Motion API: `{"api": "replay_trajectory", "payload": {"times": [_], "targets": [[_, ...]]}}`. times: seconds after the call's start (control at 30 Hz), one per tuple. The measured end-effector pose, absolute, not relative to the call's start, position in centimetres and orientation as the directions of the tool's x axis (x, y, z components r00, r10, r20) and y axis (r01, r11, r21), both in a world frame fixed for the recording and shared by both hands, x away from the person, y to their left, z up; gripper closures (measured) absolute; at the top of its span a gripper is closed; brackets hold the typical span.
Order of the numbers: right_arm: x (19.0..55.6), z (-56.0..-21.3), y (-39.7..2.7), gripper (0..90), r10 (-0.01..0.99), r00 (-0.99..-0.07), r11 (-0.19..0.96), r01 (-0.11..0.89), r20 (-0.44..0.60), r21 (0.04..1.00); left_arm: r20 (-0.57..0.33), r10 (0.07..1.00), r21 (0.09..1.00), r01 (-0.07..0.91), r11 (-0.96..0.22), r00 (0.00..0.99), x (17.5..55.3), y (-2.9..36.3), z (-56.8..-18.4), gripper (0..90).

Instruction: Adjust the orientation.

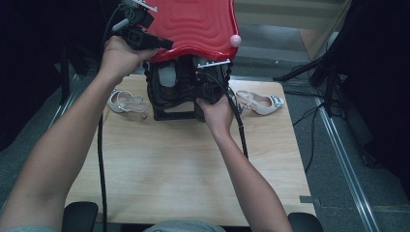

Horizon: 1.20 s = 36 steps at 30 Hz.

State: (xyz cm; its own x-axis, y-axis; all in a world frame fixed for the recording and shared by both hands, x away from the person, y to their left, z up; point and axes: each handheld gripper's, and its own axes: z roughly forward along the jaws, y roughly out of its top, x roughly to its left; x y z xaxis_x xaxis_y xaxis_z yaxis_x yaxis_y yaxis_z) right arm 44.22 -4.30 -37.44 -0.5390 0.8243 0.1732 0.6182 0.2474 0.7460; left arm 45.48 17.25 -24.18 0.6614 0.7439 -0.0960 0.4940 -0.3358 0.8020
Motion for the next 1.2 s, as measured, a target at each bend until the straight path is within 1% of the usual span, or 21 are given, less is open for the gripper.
{"api": "replay_trajectory", "payload": {"times": [0.03, 0.17, 0.2, 0.23, 0.3, 0.4, 0.57, 0.6, 0.63, 0.67, 0.7, 0.8, 0.83, 1.03, 1.2], "targets": [[44.0, -37.2, -4.6, 59.0, 0.817, -0.545, 0.240, 0.621, 0.191, 0.746, -0.095, 0.745, 0.801, 0.495, -0.337, 0.660, 45.5, 17.2, -24.2, 90.0], [43.4, -36.6, -5.1, 59.2, 0.816, -0.542, 0.233, 0.628, 0.202, 0.743, -0.095, 0.745, 0.801, 0.495, -0.337, 0.661, 45.5, 17.2, -24.2, 90.0], [42.9, -36.1, -5.4, 59.9, 0.807, -0.543, 0.218, 0.638, 0.230, 0.739, -0.095, 0.745, 0.801, 0.495, -0.337, 0.660, 45.5, 17.2, -24.2, 90.0], [42.9, -36.1, -5.4, 59.9, 0.807, -0.543, 0.218, 0.638, 0.230, 0.739, -0.093, 0.745, 0.800, 0.494, -0.339, 0.661, 45.5, 17.3, -24.2, 90.0], [41.7, -35.6, -6.0, 65.0, 0.788, -0.559, 0.206, 0.636, 0.260, 0.744, -0.087, 0.746, 0.801, 0.492, -0.342, 0.660, 45.5, 17.2, -24.2, 90.0], [40.8, -35.4, -6.4, 66.7, 0.779, -0.570, 0.211, 0.631, 0.262, 0.747, -0.089, 0.748, 0.800, 0.495, -0.340, 0.658, 45.5, 17.2, -24.2, 90.0], [38.9, -35.3, -7.5, 79.0, 0.752, -0.596, 0.213, 0.626, 0.283, 0.750, -0.087, 0.750, 0.799, 0.495, -0.340, 0.656, 45.5, 17.1, -24.2, 90.0], [38.2, -35.5, -7.9, 83.6, 0.737, -0.613, 0.229, 0.621, 0.283, 0.749, -0.085, 0.749, 0.798, 0.495, -0.344, 0.657, 45.5, 17.1, -24.2, 90.0], [38.2, -35.5, -7.9, 83.6, 0.737, -0.613, 0.229, 0.621, 0.283, 0.749, -0.085, 0.749, 0.798, 0.495, -0.344, 0.657, 45.5, 17.1, -24.2, 90.0], [37.3, -35.6, -8.2, 88.0, 0.721, -0.633, 0.235, 0.607, 0.283, 0.759, -0.085, 0.750, 0.798, 0.495, -0.343, 0.656, 45.5, 17.1, -24.2, 90.0], [37.0, -35.7, -8.2, 89.4, 0.717, -0.638, 0.239, 0.604, 0.281, 0.760, -0.085, 0.749, 0.798, 0.495, -0.343, 0.657, 45.5, 17.1, -24.2, 90.0], [36.2, -36.1, -8.4, 90.0, 0.715, -0.649, 0.254, 0.587, 0.259, 0.768, -0.086, 0.750, 0.798, 0.496, -0.342, 0.656, 45.5, 17.1, -24.2, 90.0], [35.9, -36.4, -8.5, 90.0, 0.720, -0.652, 0.265, 0.575, 0.238, 0.774, -0.085, 0.750, 0.799, 0.494, -0.342, 0.656, 45.5, 17.1, -24.2, 90.0], [35.5, -39.5, -9.1, 90.0, 0.719, -0.651, 0.303, 0.607, 0.241, 0.735, -0.081, 0.747, 0.800, 0.491, -0.346, 0.660, 45.5, 17.2, -24.2, 90.0], [35.9, -40.7, -9.4, 90.0, 0.743, -0.634, 0.321, 0.617, 0.212, 0.719, -0.081, 0.746, 0.800, 0.490, -0.347, 0.661, 45.5, 17.2, -24.2, 90.0]]}}
